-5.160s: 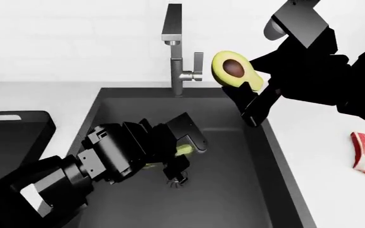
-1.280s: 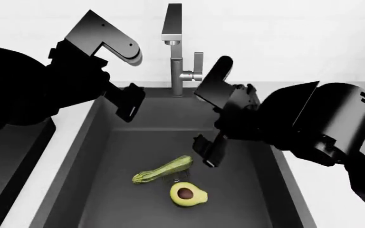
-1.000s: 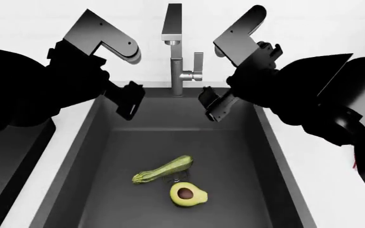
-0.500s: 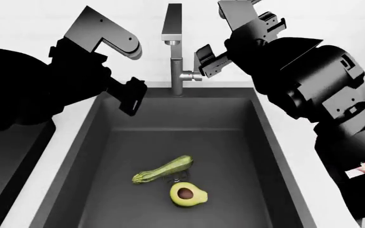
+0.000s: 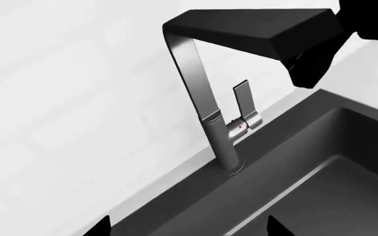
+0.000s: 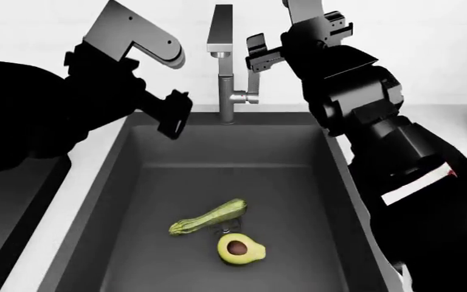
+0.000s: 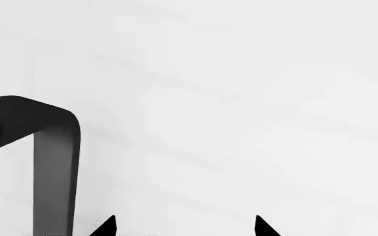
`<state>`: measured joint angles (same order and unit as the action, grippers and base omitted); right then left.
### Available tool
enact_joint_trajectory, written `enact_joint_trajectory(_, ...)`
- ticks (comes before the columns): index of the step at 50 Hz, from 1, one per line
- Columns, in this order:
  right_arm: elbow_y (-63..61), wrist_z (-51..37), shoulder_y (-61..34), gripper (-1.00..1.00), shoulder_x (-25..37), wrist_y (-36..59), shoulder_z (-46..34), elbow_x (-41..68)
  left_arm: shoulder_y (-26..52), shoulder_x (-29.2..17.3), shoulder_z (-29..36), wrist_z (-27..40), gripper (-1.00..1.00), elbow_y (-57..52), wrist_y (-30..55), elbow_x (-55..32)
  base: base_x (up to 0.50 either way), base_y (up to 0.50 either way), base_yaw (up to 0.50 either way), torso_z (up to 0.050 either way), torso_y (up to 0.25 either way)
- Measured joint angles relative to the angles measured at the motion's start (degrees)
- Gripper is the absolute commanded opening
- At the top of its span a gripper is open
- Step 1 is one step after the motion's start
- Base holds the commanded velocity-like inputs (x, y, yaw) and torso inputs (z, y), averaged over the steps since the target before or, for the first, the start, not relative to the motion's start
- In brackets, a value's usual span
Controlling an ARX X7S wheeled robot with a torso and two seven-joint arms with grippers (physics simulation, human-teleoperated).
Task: Pick up the fruits and vegetables and place them in the sink. Turn on the sink faucet to wash them. Then turn the sink off and put them in the tray.
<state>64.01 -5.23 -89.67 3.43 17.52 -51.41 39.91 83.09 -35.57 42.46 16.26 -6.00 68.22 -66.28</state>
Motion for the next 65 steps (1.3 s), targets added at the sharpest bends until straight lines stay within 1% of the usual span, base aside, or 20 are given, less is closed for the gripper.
enact_joint_trajectory(8,6.02,0.42,-0.51,1.0,-1.89,-5.19,-5.54,6.3,-0.09,0.08,0.41,0.39,1.0,-0.44,-0.37,0.56,0.0,0.0,0.0,0.0,0.0)
enact_joint_trajectory(21,9.6,0.41,-0.14,1.0,-2.99,-11.04,-7.38,9.72,-0.61,-0.68,0.41,0.57,1.0,-2.2,-1.49,0.9,0.0,0.0,0.0,0.0,0.0)
enact_joint_trajectory(29,10.09,1.82,-0.13,1.0,-3.22,-13.8,-14.1,17.06,-1.09,-1.25,0.42,0.36,1.0,-3.11,-2.61,1.43,0.0,0.0,0.0,0.0,0.0)
enact_joint_trajectory(38,10.34,2.69,-0.36,1.0,-3.36,-15.99,-22.15,25.32,-1.22,-1.73,0.96,-0.33,1.0,-3.8,-3.45,2.29,0.0,0.0,0.0,0.0,-0.105)
enact_joint_trajectory(45,10.54,3.06,-0.46,1.0,-3.39,-17.14,-26.36,29.88,-1.18,-1.87,1.35,-0.72,1.0,-4.15,-3.75,2.64,0.0,0.0,0.0,0.0,0.0)
enact_joint_trajectory(53,10.58,3.46,-0.56,1.0,-3.42,-18.09,-29.43,33.34,-0.78,-2.03,1.62,-0.94,1.0,-4.51,-3.72,2.86,0.0,0.0,0.0,0.0,-0.164)
enact_joint_trajectory(59,10.71,3.41,-0.44,1.0,-3.42,-18.35,-31.01,35.06,-0.73,-2.07,1.83,-1.1,1.0,-4.57,-3.82,2.96,0.0,0.0,0.0,0.0,-0.05)
enact_joint_trajectory(65,10.74,3.33,-0.5,1.0,-3.43,-18.29,-31.86,35.88,-0.6,-2.17,1.98,-1.21,1.0,-4.71,-3.86,3.08,0.0,0.0,0.0,0.0,-0.22)
